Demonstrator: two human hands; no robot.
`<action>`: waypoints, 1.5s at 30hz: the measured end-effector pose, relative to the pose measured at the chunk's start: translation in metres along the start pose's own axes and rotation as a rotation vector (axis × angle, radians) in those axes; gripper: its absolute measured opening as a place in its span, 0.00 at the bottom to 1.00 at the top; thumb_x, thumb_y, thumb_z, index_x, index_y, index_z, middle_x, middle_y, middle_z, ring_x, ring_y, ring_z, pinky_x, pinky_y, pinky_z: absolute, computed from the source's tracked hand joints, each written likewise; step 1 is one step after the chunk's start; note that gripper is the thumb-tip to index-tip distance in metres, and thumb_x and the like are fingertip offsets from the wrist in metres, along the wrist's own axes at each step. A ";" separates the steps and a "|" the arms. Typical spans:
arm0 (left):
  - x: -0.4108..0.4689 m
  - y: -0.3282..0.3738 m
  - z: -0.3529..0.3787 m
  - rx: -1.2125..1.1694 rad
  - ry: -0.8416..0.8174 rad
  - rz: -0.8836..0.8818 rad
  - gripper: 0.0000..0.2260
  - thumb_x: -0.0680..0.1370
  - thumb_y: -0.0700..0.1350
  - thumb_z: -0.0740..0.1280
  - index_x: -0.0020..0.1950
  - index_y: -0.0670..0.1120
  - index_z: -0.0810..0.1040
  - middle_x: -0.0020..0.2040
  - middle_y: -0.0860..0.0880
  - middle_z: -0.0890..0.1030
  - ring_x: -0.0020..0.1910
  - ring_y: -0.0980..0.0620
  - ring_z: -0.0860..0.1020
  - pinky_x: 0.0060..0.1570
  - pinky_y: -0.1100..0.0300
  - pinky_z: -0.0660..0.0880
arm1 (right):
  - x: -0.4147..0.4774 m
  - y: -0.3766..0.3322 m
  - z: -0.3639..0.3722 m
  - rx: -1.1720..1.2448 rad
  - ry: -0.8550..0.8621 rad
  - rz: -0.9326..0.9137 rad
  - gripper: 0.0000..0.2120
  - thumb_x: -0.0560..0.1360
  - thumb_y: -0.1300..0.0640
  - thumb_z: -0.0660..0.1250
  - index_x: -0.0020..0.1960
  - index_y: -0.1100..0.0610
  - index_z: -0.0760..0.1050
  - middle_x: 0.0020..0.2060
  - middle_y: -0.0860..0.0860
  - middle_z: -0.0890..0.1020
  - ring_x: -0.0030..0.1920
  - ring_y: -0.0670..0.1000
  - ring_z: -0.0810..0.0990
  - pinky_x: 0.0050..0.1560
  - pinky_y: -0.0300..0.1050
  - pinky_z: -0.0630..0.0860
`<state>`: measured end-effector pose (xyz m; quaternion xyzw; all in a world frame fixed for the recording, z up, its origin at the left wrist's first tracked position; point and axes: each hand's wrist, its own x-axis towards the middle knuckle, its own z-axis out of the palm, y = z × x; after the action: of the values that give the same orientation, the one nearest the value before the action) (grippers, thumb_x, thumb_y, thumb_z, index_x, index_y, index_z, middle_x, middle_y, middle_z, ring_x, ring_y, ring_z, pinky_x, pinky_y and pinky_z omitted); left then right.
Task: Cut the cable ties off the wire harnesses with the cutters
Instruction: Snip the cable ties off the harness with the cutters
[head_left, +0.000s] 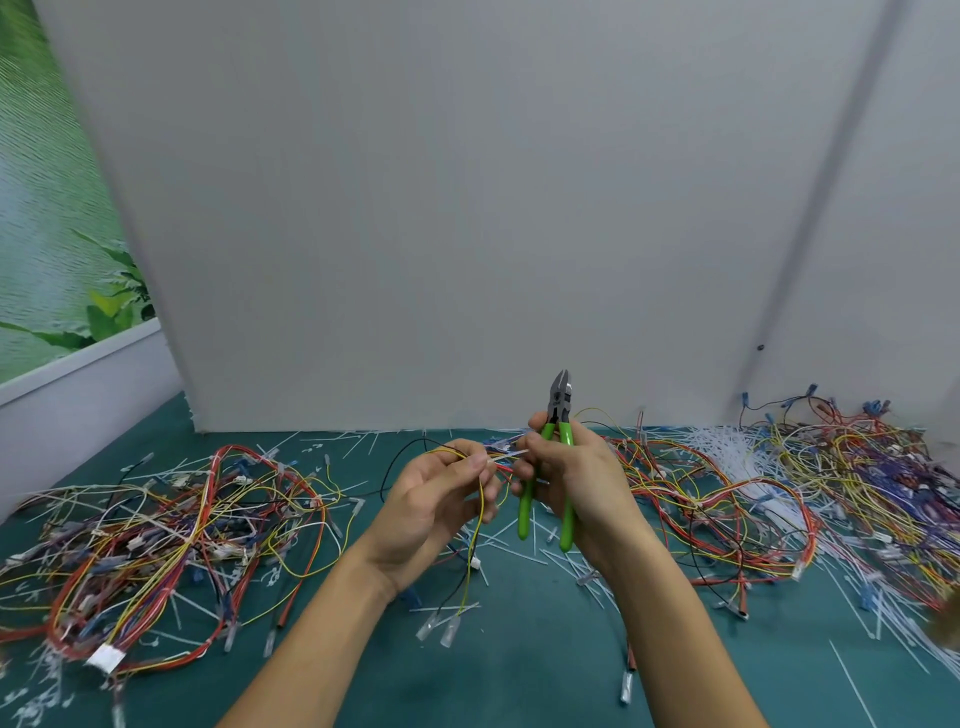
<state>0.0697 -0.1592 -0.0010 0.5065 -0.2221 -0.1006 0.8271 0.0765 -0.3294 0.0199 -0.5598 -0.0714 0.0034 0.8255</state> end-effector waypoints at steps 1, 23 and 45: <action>0.000 0.000 0.000 0.002 0.006 0.000 0.06 0.78 0.44 0.71 0.45 0.43 0.76 0.39 0.46 0.72 0.40 0.49 0.74 0.37 0.56 0.72 | 0.000 0.001 -0.001 -0.031 0.015 -0.026 0.08 0.82 0.70 0.62 0.53 0.58 0.73 0.34 0.51 0.76 0.32 0.50 0.75 0.35 0.48 0.77; -0.003 -0.001 0.000 0.014 -0.072 0.002 0.05 0.78 0.43 0.69 0.47 0.43 0.76 0.45 0.40 0.80 0.46 0.43 0.80 0.43 0.53 0.76 | 0.002 0.011 -0.008 -0.394 0.100 -0.148 0.06 0.83 0.64 0.63 0.52 0.55 0.76 0.33 0.49 0.77 0.34 0.47 0.77 0.39 0.46 0.79; -0.005 -0.002 0.006 0.001 -0.039 -0.041 0.09 0.74 0.44 0.71 0.51 0.44 0.86 0.53 0.37 0.85 0.43 0.47 0.85 0.48 0.57 0.81 | 0.009 0.016 -0.018 -0.386 0.185 -0.113 0.05 0.82 0.65 0.63 0.52 0.57 0.77 0.31 0.50 0.76 0.30 0.46 0.75 0.32 0.39 0.76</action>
<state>0.0629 -0.1626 -0.0015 0.5094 -0.2279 -0.1275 0.8200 0.0884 -0.3394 -0.0010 -0.7007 -0.0260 -0.1081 0.7048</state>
